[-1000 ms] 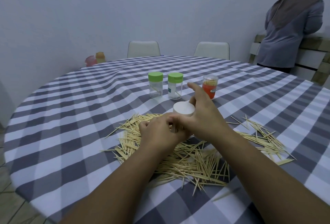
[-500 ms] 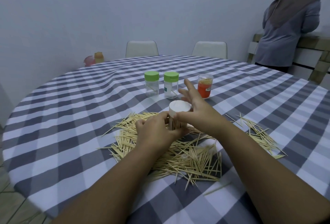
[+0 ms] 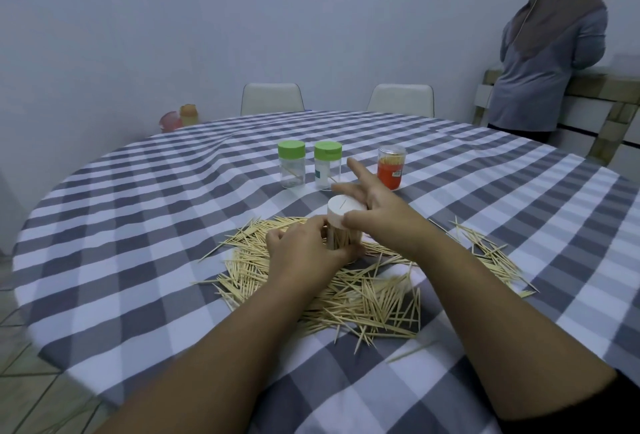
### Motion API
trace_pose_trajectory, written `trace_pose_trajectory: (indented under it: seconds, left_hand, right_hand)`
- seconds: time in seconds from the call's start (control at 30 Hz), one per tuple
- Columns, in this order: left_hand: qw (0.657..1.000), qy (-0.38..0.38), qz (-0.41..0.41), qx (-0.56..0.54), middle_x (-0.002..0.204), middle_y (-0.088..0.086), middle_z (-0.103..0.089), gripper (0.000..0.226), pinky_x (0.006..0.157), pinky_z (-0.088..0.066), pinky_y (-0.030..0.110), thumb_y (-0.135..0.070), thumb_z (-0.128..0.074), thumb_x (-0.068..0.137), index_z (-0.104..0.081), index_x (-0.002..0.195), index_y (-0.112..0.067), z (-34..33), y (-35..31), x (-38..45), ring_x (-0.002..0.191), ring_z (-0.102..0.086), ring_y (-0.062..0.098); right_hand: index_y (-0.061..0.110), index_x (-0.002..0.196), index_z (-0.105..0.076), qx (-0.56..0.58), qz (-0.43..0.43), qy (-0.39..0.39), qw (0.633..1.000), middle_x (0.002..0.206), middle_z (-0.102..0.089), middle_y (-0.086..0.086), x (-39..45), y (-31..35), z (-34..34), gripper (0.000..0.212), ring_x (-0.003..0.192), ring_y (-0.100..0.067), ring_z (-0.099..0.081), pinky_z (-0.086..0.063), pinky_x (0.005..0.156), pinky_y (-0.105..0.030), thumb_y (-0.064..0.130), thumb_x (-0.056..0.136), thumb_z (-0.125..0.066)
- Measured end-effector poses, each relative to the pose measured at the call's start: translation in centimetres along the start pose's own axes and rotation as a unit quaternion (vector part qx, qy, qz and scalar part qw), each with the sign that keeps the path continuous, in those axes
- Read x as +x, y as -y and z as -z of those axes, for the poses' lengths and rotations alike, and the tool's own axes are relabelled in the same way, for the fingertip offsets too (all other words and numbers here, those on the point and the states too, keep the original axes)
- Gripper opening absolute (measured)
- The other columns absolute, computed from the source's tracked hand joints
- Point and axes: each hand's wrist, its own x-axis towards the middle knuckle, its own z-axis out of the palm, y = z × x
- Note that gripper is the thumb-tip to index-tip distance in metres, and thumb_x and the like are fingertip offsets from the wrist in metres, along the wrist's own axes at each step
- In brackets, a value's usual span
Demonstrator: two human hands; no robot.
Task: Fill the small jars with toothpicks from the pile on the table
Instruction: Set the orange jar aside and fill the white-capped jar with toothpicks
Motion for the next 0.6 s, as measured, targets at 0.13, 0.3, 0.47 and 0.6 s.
trace_pose_trajectory:
  seconds: [0.13,0.3,0.47,0.6]
  left_hand:
    - [1.000,-0.004,0.001,0.004,0.101,-0.014,-0.064,0.050,0.085,-0.023,0.035,-0.069,-0.062,0.072,-0.057,0.110,-0.037,0.1,-0.1,-0.1,0.102,-0.054,0.009]
    - [1.000,-0.007,0.005,0.011,0.100,-0.012,-0.065,0.048,0.087,-0.021,0.032,-0.065,-0.063,0.073,-0.058,0.108,-0.033,0.0,-0.2,-0.2,0.101,-0.050,0.010]
    - [1.000,-0.007,-0.003,0.005,0.093,-0.015,-0.063,0.041,0.083,-0.022,0.033,-0.068,-0.063,0.072,-0.055,0.101,-0.039,0.0,-0.3,-0.2,0.097,-0.051,0.007]
    - [1.000,-0.017,-0.007,0.011,0.088,-0.015,-0.062,0.036,0.080,-0.021,0.034,-0.066,-0.062,0.073,-0.055,0.094,-0.037,0.1,-0.5,-0.3,0.094,-0.052,0.007]
  right_hand:
    - [0.035,0.149,-0.009,-0.053,0.013,-0.052,0.997,0.125,-0.052,0.006,-0.1,0.4,-0.3,0.090,0.108,-0.011,-0.050,-0.044,0.088,-0.022,0.023,0.084,-0.069]
    - [0.034,0.148,-0.013,-0.164,0.007,-0.161,0.973,0.134,-0.042,0.001,0.2,0.3,-1.5,0.102,0.122,-0.018,-0.041,-0.041,0.100,-0.038,0.052,0.069,-0.075]
    - [0.036,0.149,0.005,-0.039,-0.004,0.006,0.999,0.154,-0.027,0.006,-0.4,0.3,0.0,0.098,0.139,-0.016,-0.031,-0.031,0.109,-0.032,0.029,0.085,-0.069]
    - [0.033,0.150,0.005,-0.091,0.000,-0.034,0.995,0.141,-0.049,0.002,-0.4,0.8,0.0,0.097,0.123,-0.018,-0.049,-0.042,0.102,-0.033,0.023,0.086,-0.068]
